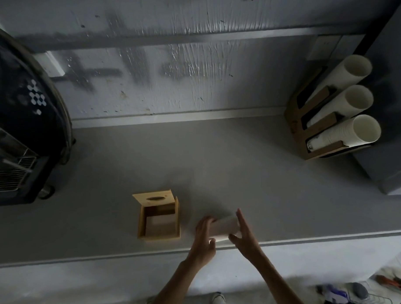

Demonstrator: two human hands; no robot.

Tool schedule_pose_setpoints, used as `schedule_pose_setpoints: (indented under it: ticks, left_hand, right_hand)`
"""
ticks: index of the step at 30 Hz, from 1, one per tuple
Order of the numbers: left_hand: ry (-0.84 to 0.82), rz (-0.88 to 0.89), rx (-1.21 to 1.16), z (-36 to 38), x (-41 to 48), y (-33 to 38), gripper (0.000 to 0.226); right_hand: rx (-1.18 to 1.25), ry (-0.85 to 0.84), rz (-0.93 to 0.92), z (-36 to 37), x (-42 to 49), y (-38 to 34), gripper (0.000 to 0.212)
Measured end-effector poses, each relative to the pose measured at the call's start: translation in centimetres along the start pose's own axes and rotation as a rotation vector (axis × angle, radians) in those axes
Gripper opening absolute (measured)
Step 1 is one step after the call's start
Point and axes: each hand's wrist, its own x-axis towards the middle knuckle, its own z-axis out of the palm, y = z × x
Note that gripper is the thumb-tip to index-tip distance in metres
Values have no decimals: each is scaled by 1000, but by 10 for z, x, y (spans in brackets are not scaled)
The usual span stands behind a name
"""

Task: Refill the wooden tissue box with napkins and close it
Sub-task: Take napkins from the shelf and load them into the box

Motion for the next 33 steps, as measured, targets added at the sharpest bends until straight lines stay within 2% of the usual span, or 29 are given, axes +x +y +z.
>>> schedule_pose_setpoints:
  ticks: [3,6,9,13,17,24,33]
  left_hand:
    - [-45,-106,-78,0,1,5,65]
    - [-3,-61,-91,1,2,4,48]
    - [43,-79,-60,1,4,1,44]
    - [27,-87,-39,-2,8,-1,47]
    - [-58,-124,-13,-9,12,-5,50]
    - [-78,-148,-13,-11,17,-1,49]
    - [2,-162,-4,-8,9,-7,41]
  right_hand:
    - [36,12,13,9,2,5,82]
    - [43,77,22,10,-4,-1,65]
    - [36,88,71,6,-9,-5,56]
    - [-30,77,-29,-2,-7,-3,48]
    - [-91,35,-84,-10,-3,1,47]
    - [-123,38,-76,-12,-4,0,45]
    - [-148,73,-111,-10,-9,6,43]
